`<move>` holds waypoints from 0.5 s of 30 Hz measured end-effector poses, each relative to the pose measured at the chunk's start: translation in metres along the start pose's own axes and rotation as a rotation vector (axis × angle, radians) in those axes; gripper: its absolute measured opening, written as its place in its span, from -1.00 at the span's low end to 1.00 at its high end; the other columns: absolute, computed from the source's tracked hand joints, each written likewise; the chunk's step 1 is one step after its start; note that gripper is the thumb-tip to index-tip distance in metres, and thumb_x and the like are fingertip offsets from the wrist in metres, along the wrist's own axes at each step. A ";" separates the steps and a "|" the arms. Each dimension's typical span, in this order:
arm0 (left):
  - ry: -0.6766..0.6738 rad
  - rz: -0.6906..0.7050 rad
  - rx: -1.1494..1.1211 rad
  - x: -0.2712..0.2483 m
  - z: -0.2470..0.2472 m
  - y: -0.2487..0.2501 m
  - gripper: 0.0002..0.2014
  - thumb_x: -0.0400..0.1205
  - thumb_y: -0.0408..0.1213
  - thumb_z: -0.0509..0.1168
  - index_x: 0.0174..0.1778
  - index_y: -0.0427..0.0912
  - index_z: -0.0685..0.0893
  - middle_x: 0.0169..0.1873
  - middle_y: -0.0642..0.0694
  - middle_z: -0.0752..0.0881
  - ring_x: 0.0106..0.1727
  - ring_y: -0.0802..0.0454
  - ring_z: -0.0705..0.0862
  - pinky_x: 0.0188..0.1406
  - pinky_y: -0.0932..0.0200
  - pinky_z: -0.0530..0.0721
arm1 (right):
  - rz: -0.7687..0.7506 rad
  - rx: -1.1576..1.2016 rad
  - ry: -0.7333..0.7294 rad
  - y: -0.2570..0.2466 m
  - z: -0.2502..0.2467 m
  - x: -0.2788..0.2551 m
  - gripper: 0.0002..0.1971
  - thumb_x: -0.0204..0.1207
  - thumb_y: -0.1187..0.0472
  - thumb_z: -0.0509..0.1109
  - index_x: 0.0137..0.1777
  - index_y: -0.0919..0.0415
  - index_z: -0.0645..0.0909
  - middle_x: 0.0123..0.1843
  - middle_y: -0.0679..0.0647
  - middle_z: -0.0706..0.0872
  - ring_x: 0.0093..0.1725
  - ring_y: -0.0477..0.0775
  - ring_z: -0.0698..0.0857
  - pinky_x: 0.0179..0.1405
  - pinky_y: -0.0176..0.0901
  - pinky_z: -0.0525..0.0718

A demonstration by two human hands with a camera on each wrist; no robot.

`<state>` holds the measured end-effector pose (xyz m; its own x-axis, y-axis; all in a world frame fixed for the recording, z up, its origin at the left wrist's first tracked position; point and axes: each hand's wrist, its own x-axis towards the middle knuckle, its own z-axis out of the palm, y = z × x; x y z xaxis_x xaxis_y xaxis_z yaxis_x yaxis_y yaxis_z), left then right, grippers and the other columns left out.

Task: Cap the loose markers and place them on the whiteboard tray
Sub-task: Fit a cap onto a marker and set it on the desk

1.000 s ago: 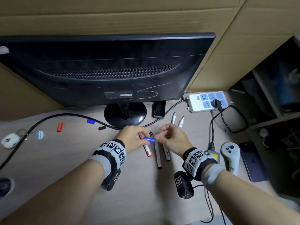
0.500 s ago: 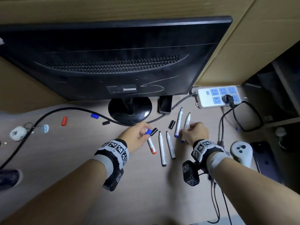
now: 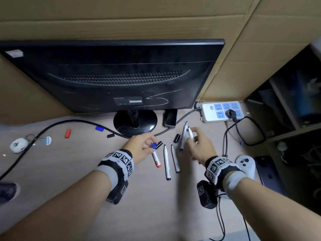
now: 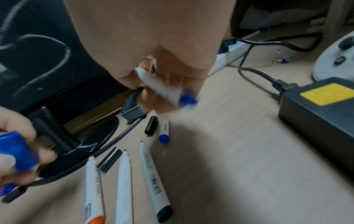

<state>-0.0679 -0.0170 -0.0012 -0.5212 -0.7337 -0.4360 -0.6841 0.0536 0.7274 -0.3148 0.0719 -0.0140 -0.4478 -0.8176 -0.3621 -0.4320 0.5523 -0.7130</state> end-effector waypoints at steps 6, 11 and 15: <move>0.039 -0.012 0.036 -0.012 -0.007 0.004 -0.77 0.51 -0.31 0.57 -0.11 0.16 0.79 -0.17 0.13 0.80 -0.17 0.17 0.77 -0.02 0.18 0.76 | -0.102 0.108 -0.339 -0.017 0.006 -0.012 -0.77 0.75 0.04 0.39 0.10 0.10 0.86 -0.09 -0.11 0.86 -0.18 -0.33 0.73 0.08 -0.28 0.66; 0.065 -0.027 0.072 -0.019 -0.009 0.001 -0.78 0.51 -0.27 0.57 -0.08 0.18 0.78 -0.15 0.09 0.82 -0.16 0.12 0.78 0.01 0.12 0.78 | -0.186 0.117 -0.464 -0.026 0.010 -0.023 -0.84 0.59 0.18 0.61 0.13 0.02 0.90 -0.12 -0.01 0.87 -0.17 -0.17 0.72 -0.03 -0.38 0.69; 0.090 0.011 0.089 -0.025 -0.011 0.003 -0.79 0.53 -0.29 0.55 -0.01 0.10 0.80 -0.11 0.12 0.78 -0.18 0.14 0.73 -0.09 0.32 0.65 | -0.275 0.074 -0.470 -0.033 0.007 -0.027 -0.87 0.51 0.23 0.67 -0.04 -0.05 0.90 -0.23 0.17 0.84 -0.28 -0.16 0.64 -0.25 -0.44 0.60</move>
<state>-0.0513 -0.0055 0.0175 -0.4833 -0.7905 -0.3761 -0.7235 0.1189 0.6800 -0.2825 0.0747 0.0149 0.0788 -0.9244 -0.3733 -0.4197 0.3089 -0.8535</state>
